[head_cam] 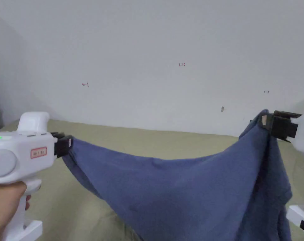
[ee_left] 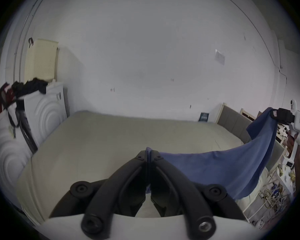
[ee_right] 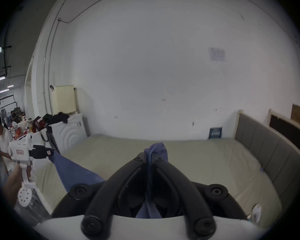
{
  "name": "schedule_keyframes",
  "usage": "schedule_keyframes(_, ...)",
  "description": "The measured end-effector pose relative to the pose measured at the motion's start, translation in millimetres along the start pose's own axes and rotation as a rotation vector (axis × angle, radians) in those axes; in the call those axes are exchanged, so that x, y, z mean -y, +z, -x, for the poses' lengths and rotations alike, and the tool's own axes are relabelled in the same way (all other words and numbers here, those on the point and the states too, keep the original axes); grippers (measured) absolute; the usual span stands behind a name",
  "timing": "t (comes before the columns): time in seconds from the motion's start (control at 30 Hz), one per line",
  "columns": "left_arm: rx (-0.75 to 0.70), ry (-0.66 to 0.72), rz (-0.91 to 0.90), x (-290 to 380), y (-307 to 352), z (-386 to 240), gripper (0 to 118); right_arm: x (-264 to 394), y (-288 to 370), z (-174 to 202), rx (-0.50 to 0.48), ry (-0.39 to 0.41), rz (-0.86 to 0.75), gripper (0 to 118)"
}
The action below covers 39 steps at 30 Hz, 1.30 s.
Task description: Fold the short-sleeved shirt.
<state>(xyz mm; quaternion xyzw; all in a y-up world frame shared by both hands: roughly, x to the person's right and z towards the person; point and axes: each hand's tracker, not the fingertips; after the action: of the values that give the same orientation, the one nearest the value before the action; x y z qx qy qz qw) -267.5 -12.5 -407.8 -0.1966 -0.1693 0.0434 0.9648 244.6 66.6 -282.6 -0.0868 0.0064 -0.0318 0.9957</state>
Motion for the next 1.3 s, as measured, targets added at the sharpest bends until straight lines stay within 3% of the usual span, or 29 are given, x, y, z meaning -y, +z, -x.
schedule_keyframes(0.1,-0.026,-0.039,-0.034,-54,-19,-7,2,-45,-17,-5,0.031,0.030,-0.056,6)
schedule_keyframes(0.33,-0.079,-0.072,-0.145,-165,-39,-19,2,-131,-57,-18,0.068,-0.070,-0.178,6)
schedule_keyframes(0.4,-0.134,-0.120,-0.184,-192,-40,-22,2,-149,-68,-20,0.065,-0.082,-0.200,6)
schedule_keyframes(0.57,-0.133,-0.095,-0.214,-222,-44,-21,2,-166,-97,-17,0.091,-0.069,-0.225,6)
schedule_keyframes(0.7,-0.185,-0.107,-0.158,-197,-73,-11,2,-137,-131,-22,0.121,-0.071,-0.175,7)
schedule_keyframes(0.83,-0.210,-0.047,-0.045,-138,-120,5,2,-82,-167,-29,0.157,-0.096,-0.064,7)
schedule_keyframes(0.93,-0.228,0.021,-0.059,-86,-138,14,2,-35,-172,-31,0.163,-0.086,-0.086,7)
schedule_keyframes(1.13,-0.123,0.044,-0.076,-35,-107,16,2,3,-131,-35,0.101,-0.082,-0.111,7)
schedule_keyframes(1.3,-0.082,-0.019,-0.053,16,-42,13,2,50,-50,-34,0.008,-0.089,-0.099,7)
